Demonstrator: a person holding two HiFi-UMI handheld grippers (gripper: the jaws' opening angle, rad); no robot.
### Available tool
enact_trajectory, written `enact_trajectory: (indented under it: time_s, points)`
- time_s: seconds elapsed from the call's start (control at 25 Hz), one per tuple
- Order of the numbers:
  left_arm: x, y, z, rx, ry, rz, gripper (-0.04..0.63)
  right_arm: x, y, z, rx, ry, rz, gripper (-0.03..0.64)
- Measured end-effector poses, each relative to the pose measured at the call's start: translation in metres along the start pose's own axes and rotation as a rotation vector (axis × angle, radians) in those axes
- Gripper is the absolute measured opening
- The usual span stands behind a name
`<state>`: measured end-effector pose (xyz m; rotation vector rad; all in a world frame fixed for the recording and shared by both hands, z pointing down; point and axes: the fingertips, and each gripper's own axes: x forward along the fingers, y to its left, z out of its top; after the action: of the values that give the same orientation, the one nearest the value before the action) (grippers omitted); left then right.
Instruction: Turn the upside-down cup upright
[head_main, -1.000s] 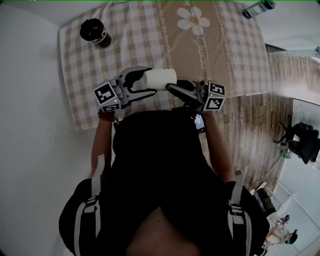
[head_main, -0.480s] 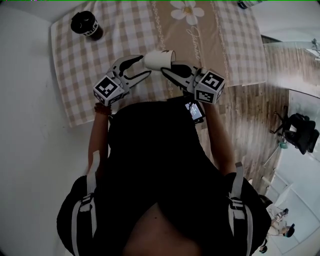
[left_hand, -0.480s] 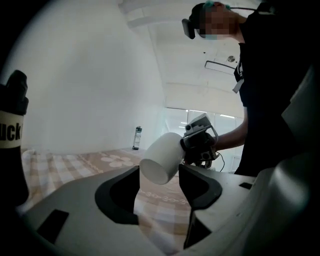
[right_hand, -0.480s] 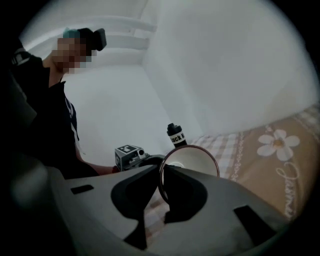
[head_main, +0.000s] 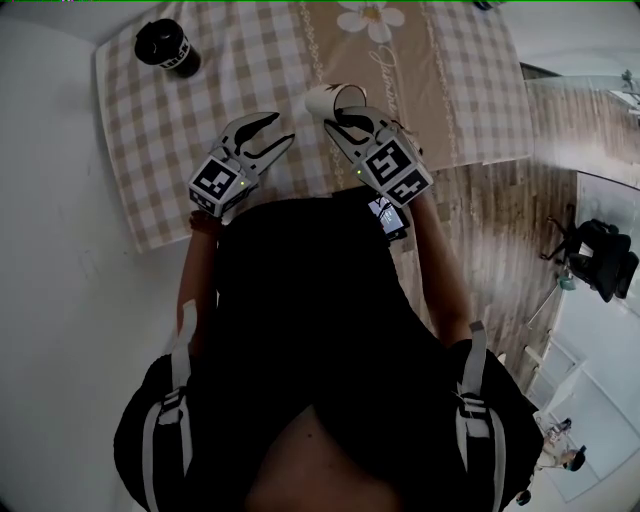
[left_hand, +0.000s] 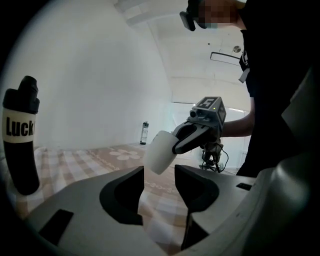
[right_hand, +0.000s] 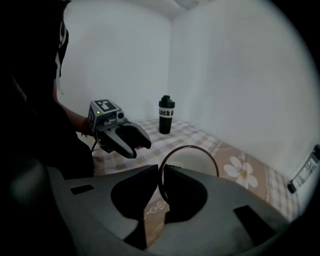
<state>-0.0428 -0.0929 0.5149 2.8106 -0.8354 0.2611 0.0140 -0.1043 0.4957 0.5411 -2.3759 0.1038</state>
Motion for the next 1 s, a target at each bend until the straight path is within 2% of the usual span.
enact_trajectory:
  time_s: [0.2, 0.52, 0.84, 1.0]
  points:
    - [0.005, -0.007, -0.003, 0.03, 0.01, -0.007, 0.207, 0.015, 0.012, -0.014, -0.055, 0.137, 0.029, 0.038]
    - [0.009, -0.016, -0.006, 0.041, 0.023, -0.025, 0.207, 0.034, 0.03, -0.028, -0.114, 0.242, 0.087, 0.04]
    - [0.009, -0.019, -0.016, 0.035, 0.047, -0.041, 0.207, 0.044, 0.042, -0.044, -0.306, 0.357, 0.075, 0.04]
    - [0.009, -0.018, -0.019, 0.025, 0.055, -0.047, 0.208, 0.047, 0.045, -0.045, -0.347, 0.372, 0.082, 0.04]
